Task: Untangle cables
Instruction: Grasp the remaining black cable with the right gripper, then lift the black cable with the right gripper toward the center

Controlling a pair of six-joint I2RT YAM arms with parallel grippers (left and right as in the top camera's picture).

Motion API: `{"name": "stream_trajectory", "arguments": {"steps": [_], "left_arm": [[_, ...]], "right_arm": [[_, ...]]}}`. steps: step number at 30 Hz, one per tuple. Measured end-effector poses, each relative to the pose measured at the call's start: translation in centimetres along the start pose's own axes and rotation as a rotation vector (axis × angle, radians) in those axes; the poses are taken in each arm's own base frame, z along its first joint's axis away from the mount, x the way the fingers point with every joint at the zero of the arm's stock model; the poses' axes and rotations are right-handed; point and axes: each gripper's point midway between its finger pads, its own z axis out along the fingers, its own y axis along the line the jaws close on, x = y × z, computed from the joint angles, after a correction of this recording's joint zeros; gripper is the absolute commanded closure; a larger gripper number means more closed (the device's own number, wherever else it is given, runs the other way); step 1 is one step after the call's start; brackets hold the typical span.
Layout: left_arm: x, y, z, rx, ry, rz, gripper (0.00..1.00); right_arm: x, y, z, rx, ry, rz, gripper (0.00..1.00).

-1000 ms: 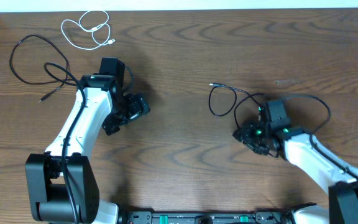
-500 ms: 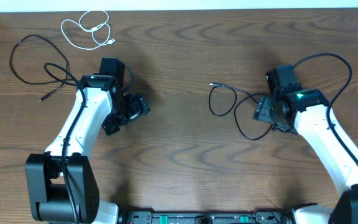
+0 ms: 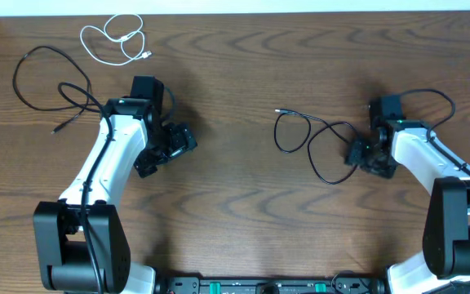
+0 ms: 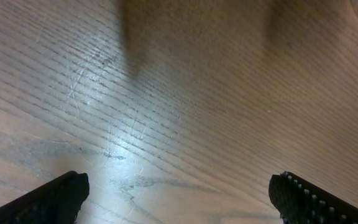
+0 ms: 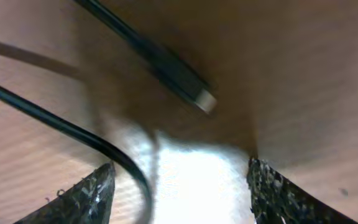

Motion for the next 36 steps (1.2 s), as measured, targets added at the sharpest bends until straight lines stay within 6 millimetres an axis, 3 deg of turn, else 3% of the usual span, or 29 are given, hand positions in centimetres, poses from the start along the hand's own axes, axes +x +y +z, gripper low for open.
{"name": "stream_trajectory", "arguments": {"steps": [2, 5, 8, 16, 19, 24, 26, 29, 32, 36], "left_arm": [[0.0, 0.0, 0.0, 0.0, 0.0, 0.0, 0.02], [0.0, 0.0, 0.0, 0.0, 0.001, 0.0, 0.02], [0.0, 0.0, 0.0, 0.0, 0.0, 0.0, 0.02], [0.0, 0.0, 0.0, 0.0, 0.0, 0.0, 0.02], [0.0, 0.0, 0.0, 0.0, 0.001, 0.0, 0.02], [0.0, 0.0, 0.0, 0.0, 0.0, 0.0, 0.02], [0.0, 0.0, 0.0, 0.0, 0.001, 0.0, 0.02], [0.0, 0.0, 0.0, -0.001, 0.001, 0.0, 0.02], [0.0, 0.0, 0.0, 0.001, 0.0, -0.001, 0.02], [-1.1, -0.9, 0.0, 0.042, -0.04, -0.043, 0.02]], "right_arm": [[-1.1, 1.1, 0.1, -0.032, -0.026, -0.019, 0.39], [-1.6, 2.1, 0.1, -0.07, -0.036, -0.036, 0.76], [-1.3, 2.6, 0.3, -0.103, -0.018, -0.036, 0.99], [1.1, 4.6, -0.1, -0.21, 0.14, -0.027, 0.99], [1.2, 6.1, -1.6, -0.284, 0.187, -0.032, 0.99], [-0.4, 10.7, -8.4, -0.532, 0.124, -0.103, 0.99], [0.4, 13.1, -14.1, -0.674, 0.044, -0.187, 0.99], [1.9, 15.0, -18.9, -0.781, -0.023, -0.272, 0.99], [3.3, 16.6, -22.5, -0.867, -0.075, -0.318, 0.99], [3.9, 18.5, -25.8, -0.969, -0.127, -0.324, 0.99]]}}
